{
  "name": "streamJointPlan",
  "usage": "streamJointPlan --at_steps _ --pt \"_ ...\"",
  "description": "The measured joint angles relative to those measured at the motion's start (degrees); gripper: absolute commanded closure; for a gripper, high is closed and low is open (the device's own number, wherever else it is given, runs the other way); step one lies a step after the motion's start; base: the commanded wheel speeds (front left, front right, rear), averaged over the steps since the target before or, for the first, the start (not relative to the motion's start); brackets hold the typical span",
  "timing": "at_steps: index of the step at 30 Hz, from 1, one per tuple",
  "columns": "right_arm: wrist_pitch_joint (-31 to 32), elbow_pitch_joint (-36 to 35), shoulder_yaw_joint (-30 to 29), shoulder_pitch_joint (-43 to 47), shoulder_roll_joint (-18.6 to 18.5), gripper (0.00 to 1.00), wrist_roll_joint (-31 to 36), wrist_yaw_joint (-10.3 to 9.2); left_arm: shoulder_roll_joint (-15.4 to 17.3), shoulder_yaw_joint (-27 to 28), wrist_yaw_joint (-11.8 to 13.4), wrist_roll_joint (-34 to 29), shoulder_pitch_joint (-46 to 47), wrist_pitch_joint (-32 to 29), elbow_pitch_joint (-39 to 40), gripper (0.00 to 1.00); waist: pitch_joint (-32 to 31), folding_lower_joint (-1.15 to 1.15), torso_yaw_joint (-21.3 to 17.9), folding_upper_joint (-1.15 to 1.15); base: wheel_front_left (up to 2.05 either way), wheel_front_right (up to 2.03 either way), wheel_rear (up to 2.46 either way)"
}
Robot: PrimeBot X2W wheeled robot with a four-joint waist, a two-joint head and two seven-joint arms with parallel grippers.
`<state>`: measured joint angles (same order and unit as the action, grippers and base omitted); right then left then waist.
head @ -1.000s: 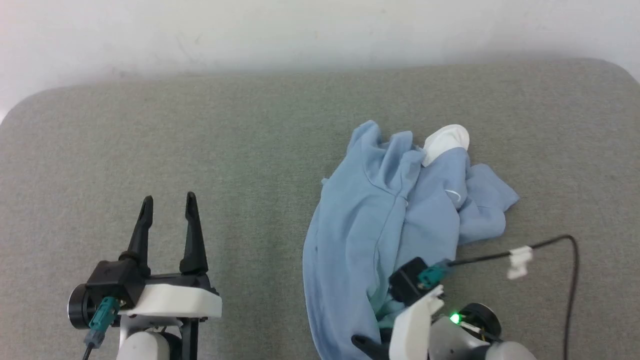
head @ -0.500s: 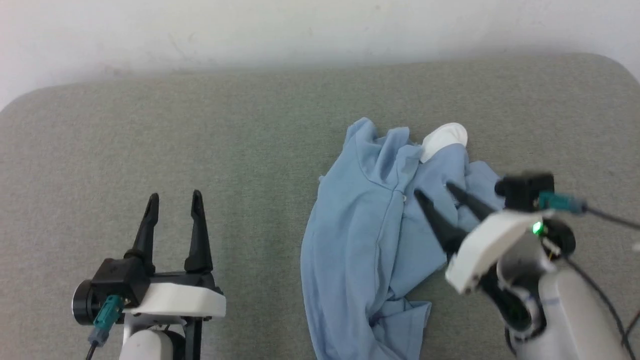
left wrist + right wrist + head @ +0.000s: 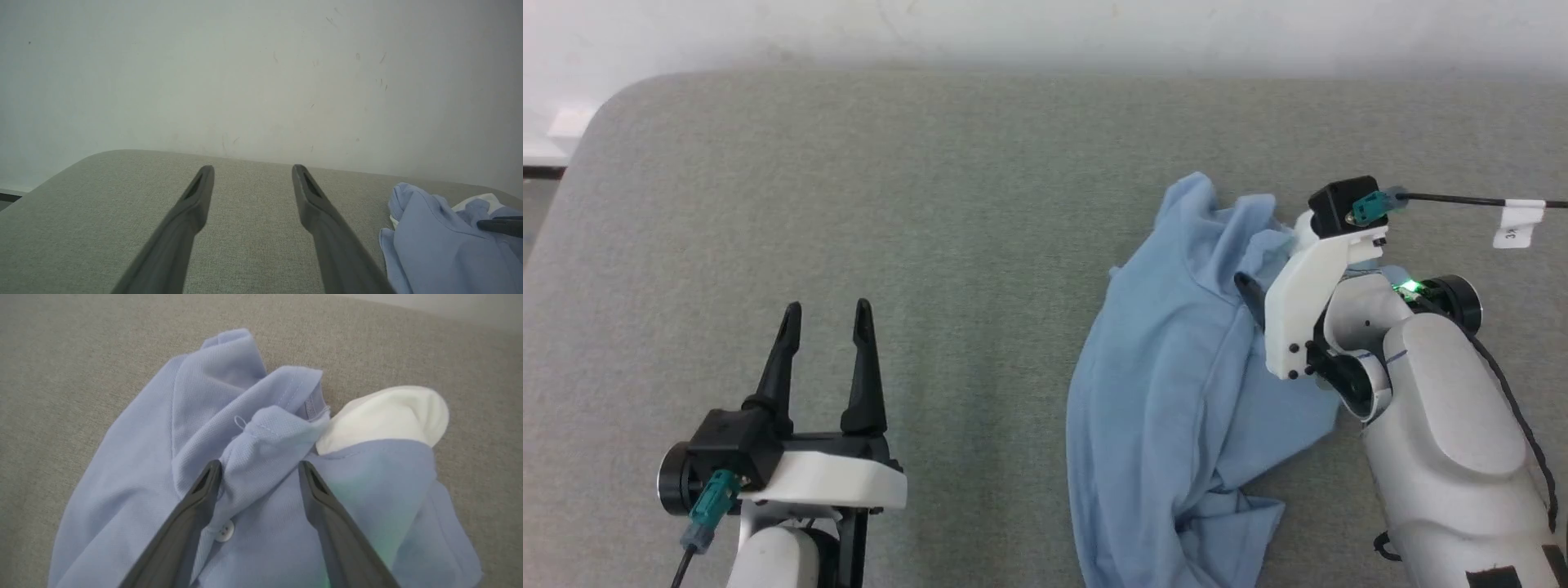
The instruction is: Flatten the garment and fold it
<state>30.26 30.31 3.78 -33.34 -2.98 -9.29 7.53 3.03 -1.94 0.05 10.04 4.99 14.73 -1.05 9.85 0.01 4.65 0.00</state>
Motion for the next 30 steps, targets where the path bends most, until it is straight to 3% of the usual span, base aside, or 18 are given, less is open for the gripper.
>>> streamJointPlan --at_steps 2,3,5,9,12,20,26,27,28,29,30 --pt "1.34 1.62 -0.44 -0.57 -0.02 0.0 0.32 0.01 0.0 -0.05 0.01 0.25 0.01 0.0 -0.22 0.0 0.25 0.0 0.94 0.0 0.0 0.0 0.0" --pt "1.86 2.27 -0.54 -0.73 -0.02 0.25 0.48 0.0 0.0 -0.11 0.01 0.31 0.01 0.0 -0.31 0.0 0.35 0.0 1.38 0.0 0.0 0.0 0.0" --pt "1.94 3.05 -0.78 -0.94 0.01 1.0 0.79 0.0 0.0 -0.21 0.02 0.56 0.01 0.0 -0.34 0.0 0.51 0.0 2.07 0.0 0.0 0.0 0.0" --pt "0.12 2.98 0.42 -1.85 -0.03 1.0 -0.66 0.0 -0.01 -0.3 0.02 0.58 0.01 0.0 -0.58 0.0 0.59 0.0 2.83 0.0 0.0 0.0 0.0" --pt "-2.77 -0.37 5.16 -1.87 -0.16 1.0 -4.44 0.0 -0.01 -0.23 0.02 0.58 0.01 0.0 -0.74 0.0 0.21 0.0 2.83 0.0 0.0 0.0 0.0" --pt "-3.99 -17.51 30.08 2.02 0.0 1.0 -12.49 0.0 -0.03 0.79 0.07 0.55 -0.09 0.0 -0.75 0.0 -1.2 -0.01 1.59 0.0 0.0 0.0 0.0" --pt "2.56 -18.98 45.04 6.66 0.22 1.0 -13.79 0.01 -0.03 0.86 0.03 0.54 -0.13 0.0 -0.6 0.0 -1.56 -0.01 1.11 0.0 0.0 0.0 0.0" --pt "3.24 -18.31 46.28 7.18 0.18 0.88 -13.71 0.01 -0.03 0.8 0.02 0.54 -0.13 0.0 -0.6 0.0 -1.55 -0.01 1.16 0.0 0.0 0.0 0.0" --pt "3.48 -17.97 46.89 7.65 0.04 0.37 -13.71 0.01 -0.03 0.71 0.01 0.55 -0.13 0.0 -0.64 0.0 -1.56 -0.01 1.24 0.0 0.0 0.0 0.0" --pt "3.49 -17.7 47.33 7.94 -0.12 0.0 -13.71 0.0 -0.04 0.67 0.01 0.55 -0.13 0.0 -0.65 0.0 -1.59 -0.01 1.32 0.0 0.0 0.0 0.0" --pt "3.43 -17.55 47.42 8.07 -0.25 0.0 -13.73 0.0 -0.03 0.65 0.01 0.56 -0.15 0.0 -0.67 0.0 -1.62 -0.01 1.37 0.0 0.0 0.0 0.0"
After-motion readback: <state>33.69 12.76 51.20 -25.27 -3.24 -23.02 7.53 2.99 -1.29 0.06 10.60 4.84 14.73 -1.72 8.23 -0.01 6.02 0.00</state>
